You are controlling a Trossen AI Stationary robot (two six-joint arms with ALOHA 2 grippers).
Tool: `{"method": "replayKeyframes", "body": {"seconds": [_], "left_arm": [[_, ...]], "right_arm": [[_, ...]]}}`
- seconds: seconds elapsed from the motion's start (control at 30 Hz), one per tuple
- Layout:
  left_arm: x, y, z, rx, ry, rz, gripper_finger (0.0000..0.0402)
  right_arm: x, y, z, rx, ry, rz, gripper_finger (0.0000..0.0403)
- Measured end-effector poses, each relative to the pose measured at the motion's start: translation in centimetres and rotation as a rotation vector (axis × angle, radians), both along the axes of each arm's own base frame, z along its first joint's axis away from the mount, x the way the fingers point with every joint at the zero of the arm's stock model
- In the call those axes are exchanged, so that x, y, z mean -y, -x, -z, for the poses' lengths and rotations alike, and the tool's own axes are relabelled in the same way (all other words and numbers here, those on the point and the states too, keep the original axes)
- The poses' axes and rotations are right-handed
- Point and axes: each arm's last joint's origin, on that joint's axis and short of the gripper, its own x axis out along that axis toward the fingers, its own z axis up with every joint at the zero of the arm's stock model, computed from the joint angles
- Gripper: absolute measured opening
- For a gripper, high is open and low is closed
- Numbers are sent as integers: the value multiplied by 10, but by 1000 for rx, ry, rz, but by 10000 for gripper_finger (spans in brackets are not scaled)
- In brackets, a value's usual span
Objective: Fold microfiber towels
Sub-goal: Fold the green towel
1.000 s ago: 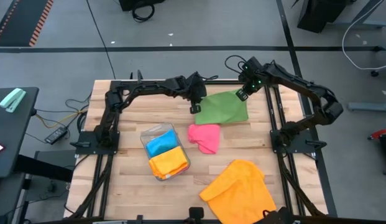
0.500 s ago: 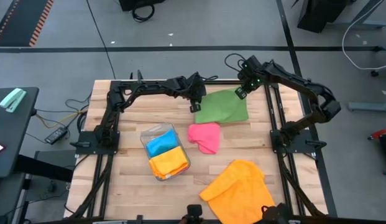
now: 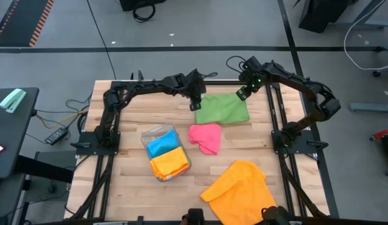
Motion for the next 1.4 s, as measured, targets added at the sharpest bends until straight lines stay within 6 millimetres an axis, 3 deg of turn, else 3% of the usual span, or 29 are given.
{"method": "replayKeyframes", "body": {"seconds": [0.13, 0.4, 0.6, 0.77, 1.03, 1.4], "left_arm": [[15, 3, -21, 25, 41, 163, 227], [55, 6, -18, -123, 106, 323, 212], [90, -1, -7, -150, 151, 329, 230], [107, -6, 3, -165, 93, 272, 248], [122, -15, 21, -181, 18, 196, 237], [119, -16, 30, -224, -51, 114, 213]], "right_arm": [[-13, -7, -11, 128, -27, -134, 167], [-51, -50, -20, 198, 69, -419, 168], [-60, -61, -21, 170, 132, -372, 168], [-60, -61, -21, 181, 107, -298, 168], [-65, -65, -21, 194, 90, -286, 168], [-79, -75, -22, 202, 94, -300, 168]]}}
